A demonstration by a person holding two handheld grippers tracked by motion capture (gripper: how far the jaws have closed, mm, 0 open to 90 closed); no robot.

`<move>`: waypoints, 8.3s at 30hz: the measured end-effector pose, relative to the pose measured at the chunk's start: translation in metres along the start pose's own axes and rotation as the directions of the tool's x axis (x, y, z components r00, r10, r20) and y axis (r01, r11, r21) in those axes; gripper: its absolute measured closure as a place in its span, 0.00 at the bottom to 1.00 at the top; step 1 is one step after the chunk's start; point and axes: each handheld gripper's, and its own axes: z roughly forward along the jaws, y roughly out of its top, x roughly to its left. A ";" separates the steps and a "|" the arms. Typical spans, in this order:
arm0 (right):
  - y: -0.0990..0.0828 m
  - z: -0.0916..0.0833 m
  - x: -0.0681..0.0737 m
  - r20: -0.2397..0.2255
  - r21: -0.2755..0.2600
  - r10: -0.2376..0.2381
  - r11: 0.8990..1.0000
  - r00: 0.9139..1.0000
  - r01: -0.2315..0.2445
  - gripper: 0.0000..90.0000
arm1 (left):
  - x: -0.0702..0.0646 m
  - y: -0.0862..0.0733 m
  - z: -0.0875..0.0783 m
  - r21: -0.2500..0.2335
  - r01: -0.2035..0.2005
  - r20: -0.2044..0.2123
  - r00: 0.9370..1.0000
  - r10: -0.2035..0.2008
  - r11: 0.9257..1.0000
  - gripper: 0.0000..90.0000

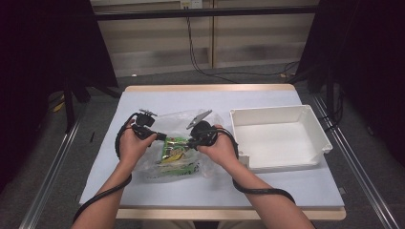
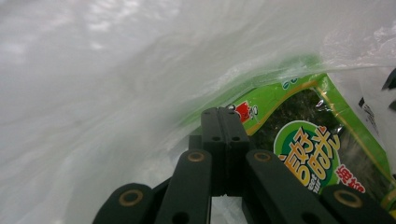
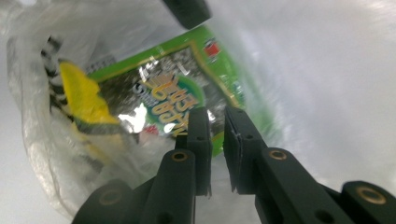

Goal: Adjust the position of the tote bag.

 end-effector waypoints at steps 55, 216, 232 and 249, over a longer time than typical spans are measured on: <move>-0.051 0.001 0.049 -0.235 -0.039 -0.066 0.998 0.970 0.058 0.96 | 0.012 0.016 0.022 0.018 0.033 -0.088 0.996 -0.031 0.999 1.00; 0.054 -0.094 -0.028 -0.065 -0.012 -0.014 1.000 0.998 0.013 0.86 | -0.029 -0.006 -0.030 -0.170 0.016 0.048 0.999 -0.007 0.985 0.49; 0.056 -0.118 -0.043 -0.034 -0.028 -0.025 0.999 0.999 0.024 0.86 | -0.032 -0.002 -0.033 -0.156 0.010 0.121 0.993 0.009 0.988 0.26; 0.067 -0.137 -0.050 -0.028 -0.062 -0.012 0.998 1.000 0.011 0.86 | -0.059 0.005 -0.038 -0.140 -0.122 0.153 0.978 0.144 0.983 0.09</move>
